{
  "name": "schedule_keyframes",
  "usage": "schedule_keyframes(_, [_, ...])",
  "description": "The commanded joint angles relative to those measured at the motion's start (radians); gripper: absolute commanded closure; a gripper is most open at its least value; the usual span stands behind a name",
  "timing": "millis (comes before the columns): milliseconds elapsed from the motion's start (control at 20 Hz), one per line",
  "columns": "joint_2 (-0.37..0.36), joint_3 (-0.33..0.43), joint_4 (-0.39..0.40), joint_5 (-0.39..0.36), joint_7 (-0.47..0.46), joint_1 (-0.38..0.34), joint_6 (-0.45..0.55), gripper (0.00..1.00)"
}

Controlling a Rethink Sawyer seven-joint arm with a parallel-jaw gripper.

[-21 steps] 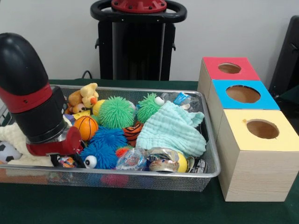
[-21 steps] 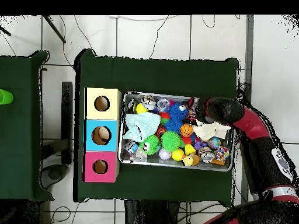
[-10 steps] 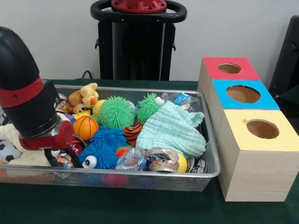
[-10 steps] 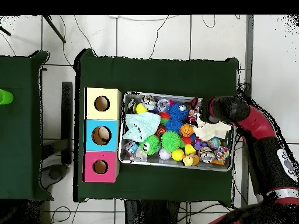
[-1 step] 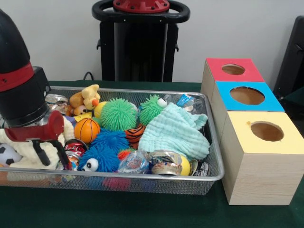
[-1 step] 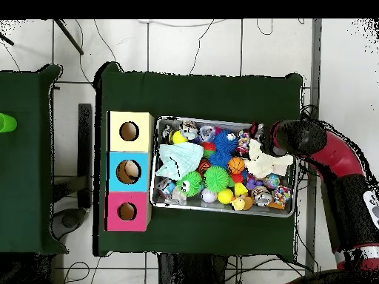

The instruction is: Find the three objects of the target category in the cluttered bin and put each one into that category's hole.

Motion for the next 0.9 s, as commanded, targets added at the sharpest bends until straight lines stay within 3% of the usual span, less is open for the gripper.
schedule_keyframes(50, [-0.017, 0.061, 0.083, -0.063, -0.249, -0.028, 0.004, 1.00])
schedule_keyframes(800, [-0.035, 0.066, 0.120, -0.086, -0.194, -0.015, -0.053, 1.00])
schedule_keyframes(850, [-0.034, 0.069, 0.123, -0.086, -0.196, -0.019, -0.053, 0.00])
schedule_keyframes(900, [-0.034, 0.069, 0.124, -0.085, -0.196, -0.020, -0.054, 0.00])
